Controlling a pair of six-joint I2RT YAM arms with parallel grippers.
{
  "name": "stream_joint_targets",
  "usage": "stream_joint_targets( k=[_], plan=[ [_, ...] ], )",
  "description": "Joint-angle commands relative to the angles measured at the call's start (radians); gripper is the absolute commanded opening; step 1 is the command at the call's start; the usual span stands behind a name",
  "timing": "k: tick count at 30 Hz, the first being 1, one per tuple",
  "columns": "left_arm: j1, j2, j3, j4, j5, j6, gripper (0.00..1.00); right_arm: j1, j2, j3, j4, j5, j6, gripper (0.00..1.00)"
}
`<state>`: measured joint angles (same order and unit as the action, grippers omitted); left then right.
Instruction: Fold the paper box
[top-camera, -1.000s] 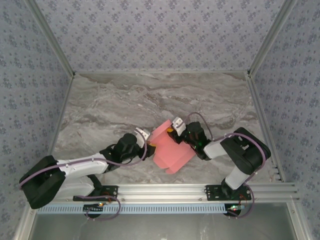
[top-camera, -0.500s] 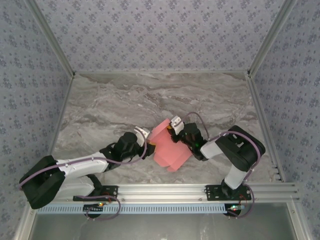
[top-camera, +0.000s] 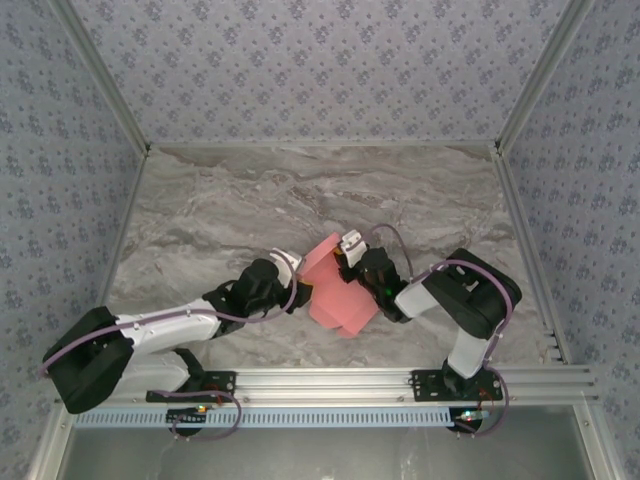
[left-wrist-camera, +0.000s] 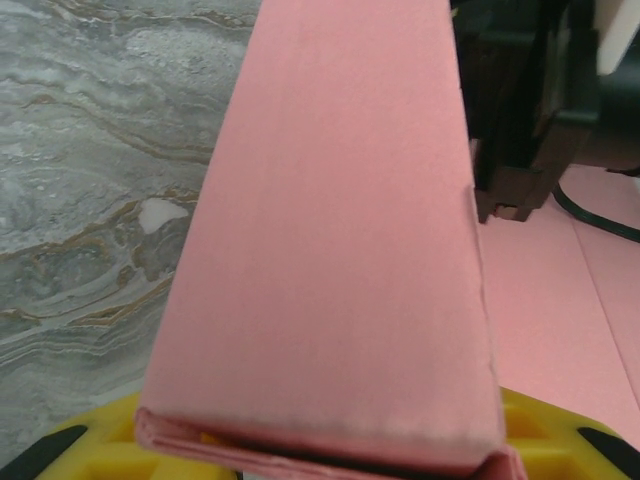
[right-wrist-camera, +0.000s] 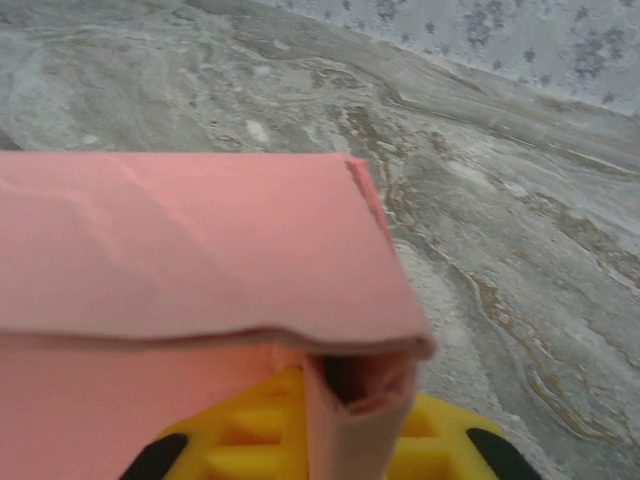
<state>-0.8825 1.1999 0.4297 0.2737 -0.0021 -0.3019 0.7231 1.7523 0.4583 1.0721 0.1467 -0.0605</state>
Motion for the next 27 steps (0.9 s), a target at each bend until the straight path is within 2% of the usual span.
stream_joint_targets(
  k=[1, 2, 4, 8, 10, 12, 18, 23, 27],
  plan=[
    [-0.017, -0.018, 0.03, 0.022, 0.067, -0.012, 0.17, -0.036, 0.012, 0.014, -0.056, 0.064, 0.004, 0.03],
    [-0.016, -0.024, 0.03, 0.019, 0.067, -0.01, 0.17, -0.041, 0.012, 0.011, -0.049, 0.05, 0.01, 0.06],
    [-0.016, -0.032, 0.032, 0.006, 0.064, -0.006, 0.17, -0.047, 0.01, 0.009, -0.047, 0.006, 0.007, 0.22],
    [-0.014, -0.036, 0.037, -0.014, 0.052, -0.008, 0.17, -0.054, -0.016, -0.001, -0.039, -0.225, -0.055, 0.37],
    [-0.012, -0.04, 0.045, -0.037, 0.04, -0.009, 0.17, -0.057, -0.043, -0.003, -0.078, -0.285, -0.089, 0.39],
    [-0.01, -0.053, 0.052, -0.058, 0.031, -0.006, 0.17, -0.062, -0.06, 0.003, -0.115, -0.277, -0.098, 0.39],
    [-0.007, -0.107, 0.047, -0.094, 0.013, 0.016, 0.17, -0.094, -0.089, -0.028, -0.106, -0.396, -0.115, 0.52],
    [-0.006, -0.136, 0.041, -0.113, 0.007, 0.016, 0.17, -0.137, -0.143, -0.048, -0.143, -0.564, -0.158, 0.57],
    [-0.006, -0.135, 0.05, -0.133, 0.008, 0.014, 0.17, -0.162, -0.19, -0.068, -0.153, -0.559, -0.173, 0.57]
  ],
)
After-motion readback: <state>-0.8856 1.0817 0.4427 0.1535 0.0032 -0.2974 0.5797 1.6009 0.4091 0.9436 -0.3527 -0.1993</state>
